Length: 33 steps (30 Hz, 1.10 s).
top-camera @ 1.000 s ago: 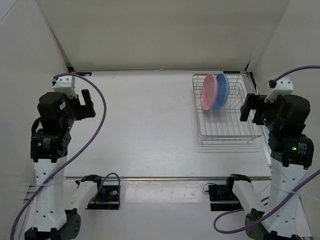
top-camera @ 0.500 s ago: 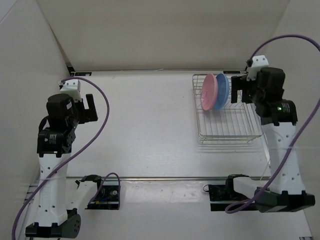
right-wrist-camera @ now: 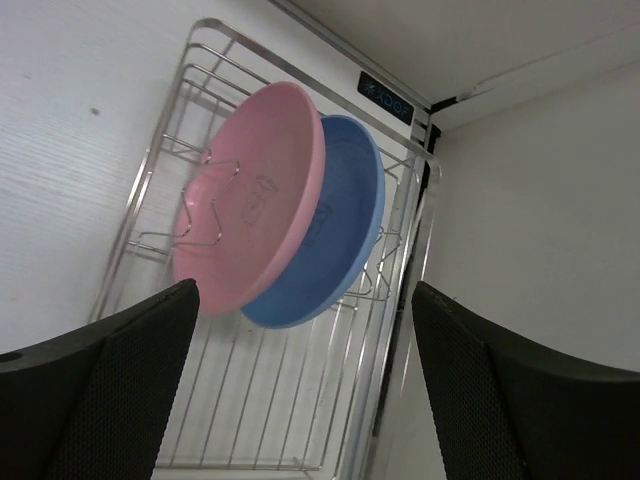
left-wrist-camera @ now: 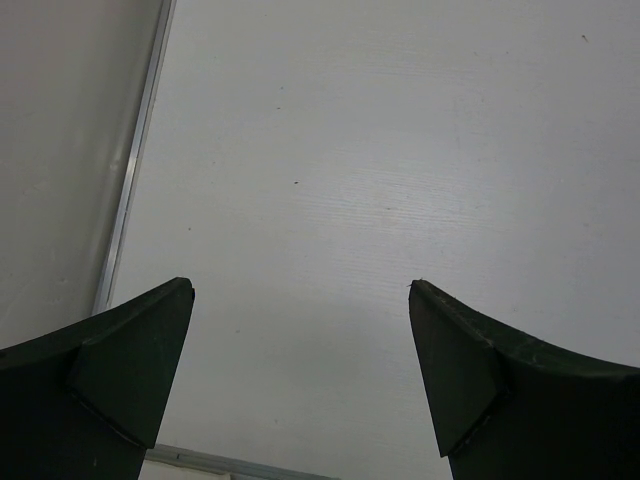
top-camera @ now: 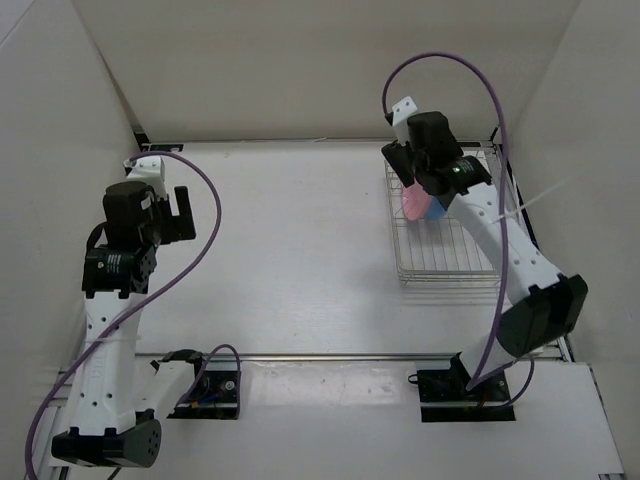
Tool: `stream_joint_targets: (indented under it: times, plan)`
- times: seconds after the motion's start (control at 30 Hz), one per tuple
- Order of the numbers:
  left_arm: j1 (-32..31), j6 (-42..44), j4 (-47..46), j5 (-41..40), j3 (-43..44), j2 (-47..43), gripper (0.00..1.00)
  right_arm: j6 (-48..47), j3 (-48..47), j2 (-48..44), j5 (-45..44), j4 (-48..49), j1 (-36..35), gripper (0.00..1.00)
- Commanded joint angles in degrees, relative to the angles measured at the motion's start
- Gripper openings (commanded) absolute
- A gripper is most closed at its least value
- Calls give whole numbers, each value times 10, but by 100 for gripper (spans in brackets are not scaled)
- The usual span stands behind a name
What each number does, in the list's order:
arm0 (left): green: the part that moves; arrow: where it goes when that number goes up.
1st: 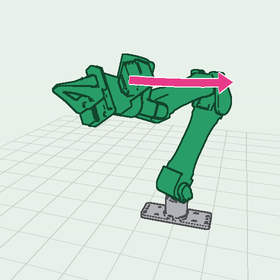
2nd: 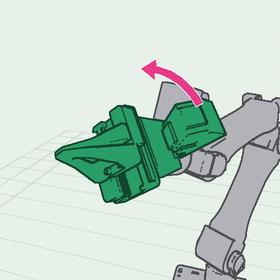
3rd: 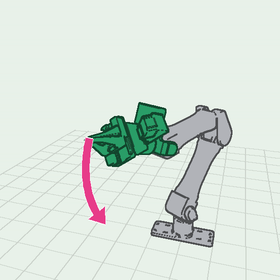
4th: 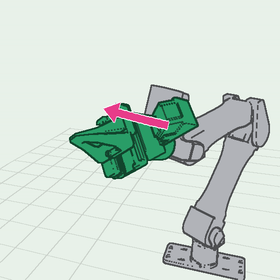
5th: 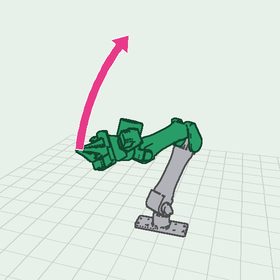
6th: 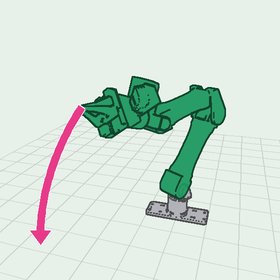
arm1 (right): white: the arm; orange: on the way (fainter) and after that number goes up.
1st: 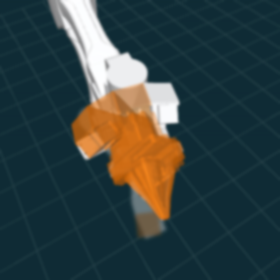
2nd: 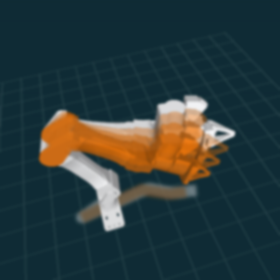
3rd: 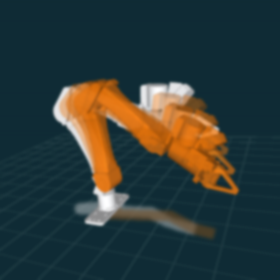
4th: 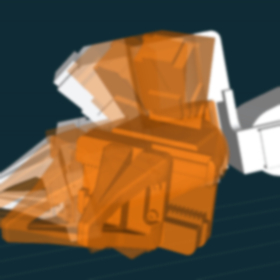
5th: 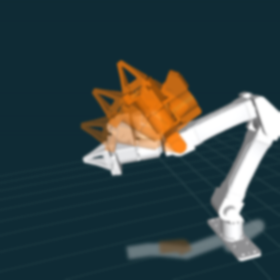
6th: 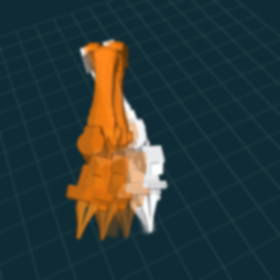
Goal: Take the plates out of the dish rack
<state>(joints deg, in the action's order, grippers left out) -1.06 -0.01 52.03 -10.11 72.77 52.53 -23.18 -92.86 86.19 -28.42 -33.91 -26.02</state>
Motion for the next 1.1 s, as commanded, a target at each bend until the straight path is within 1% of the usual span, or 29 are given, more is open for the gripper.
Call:
stream_joint_targets:
  times: [0.0,0.07,0.1,0.23,0.37,0.4,0.43,0.6,0.7,0.73,0.8,0.83,1.03,1.07]
  plan:
    - [4,3,-11,-4,-4,7,100,-42,-8,31,-65,68,-1,90]
    - [4,3,-11,-4,-10,7,100,-60,4,58,-86,96,6,85]
    - [4,3,-11,2,-10,7,100,-73,9,67,-94,105,6,85]
    - [4,8,-18,2,-15,7,100,-73,-3,107,-106,112,22,82]
    - [4,8,-23,8,-15,7,100,-79,-8,136,-111,118,33,72]
    - [4,8,-23,8,-15,7,100,-79,-1,137,-106,118,33,63]
    - [4,8,-23,8,-15,7,100,-74,-1,145,-100,123,40,61]
    - [4,8,-23,3,-20,7,100,-74,5,171,-93,128,60,57]
    - [4,8,-23,3,-25,1,100,-69,5,176,-87,128,60,57]
    - [4,8,-23,3,-25,1,100,-69,5,181,-87,128,60,56]
    - [4,8,-23,-3,-25,-4,100,-69,5,181,-87,128,60,50]
    - [4,8,-23,-3,-25,-4,100,-69,5,187,-87,128,60,43]
    - [4,8,-28,-3,-32,-4,100,-69,5,192,-101,128,42,42]
    - [4,8,-28,-3,-32,-4,100,-69,5,192,-101,128,42,34]
